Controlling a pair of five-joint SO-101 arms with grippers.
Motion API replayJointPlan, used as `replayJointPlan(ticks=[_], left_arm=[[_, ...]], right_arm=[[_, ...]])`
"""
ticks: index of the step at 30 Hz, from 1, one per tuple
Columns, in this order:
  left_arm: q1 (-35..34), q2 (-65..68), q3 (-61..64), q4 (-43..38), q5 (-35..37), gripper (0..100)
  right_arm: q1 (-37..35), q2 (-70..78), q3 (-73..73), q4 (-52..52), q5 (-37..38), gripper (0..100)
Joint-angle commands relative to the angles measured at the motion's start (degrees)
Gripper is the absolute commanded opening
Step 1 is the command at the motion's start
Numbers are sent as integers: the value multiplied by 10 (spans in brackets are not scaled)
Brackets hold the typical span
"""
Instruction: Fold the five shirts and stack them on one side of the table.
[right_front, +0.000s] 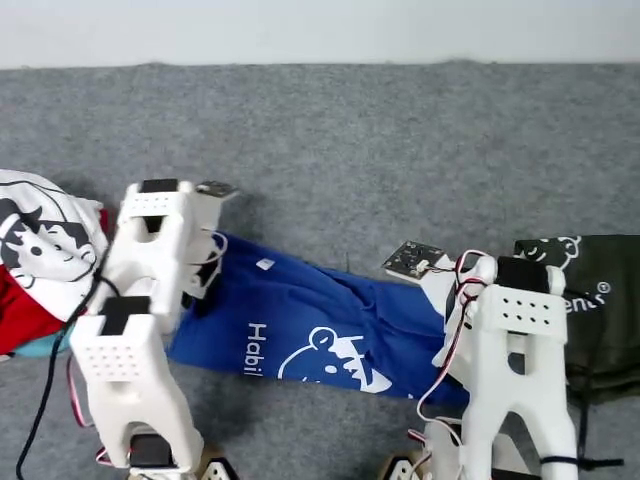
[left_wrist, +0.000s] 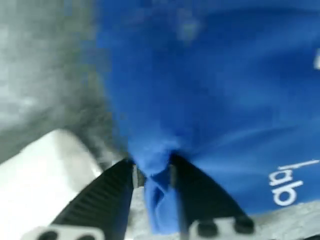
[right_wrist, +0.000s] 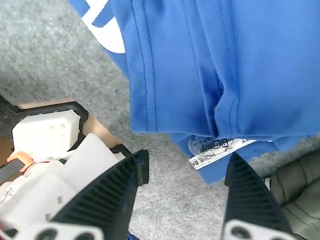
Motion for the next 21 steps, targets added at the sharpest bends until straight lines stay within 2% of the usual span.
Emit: replayJointPlan(ticks=[1, 7, 12, 13, 21], left_arm=[[40, 40, 0, 4, -8, 14], [47, 41, -9, 16, -9, 14], [62, 41, -129, 129, -6, 14], [70, 38, -148, 127, -4, 14], [221, -64, -149, 127, -14, 13]], right_arm=[[4, -15, -22, 2, -7, 255], [4, -16, -38, 2, -9, 255], [27, -16, -127, 2, -51, 255], [33, -16, -142, 2, -56, 255], [107, -16, -195, 2, -80, 255]])
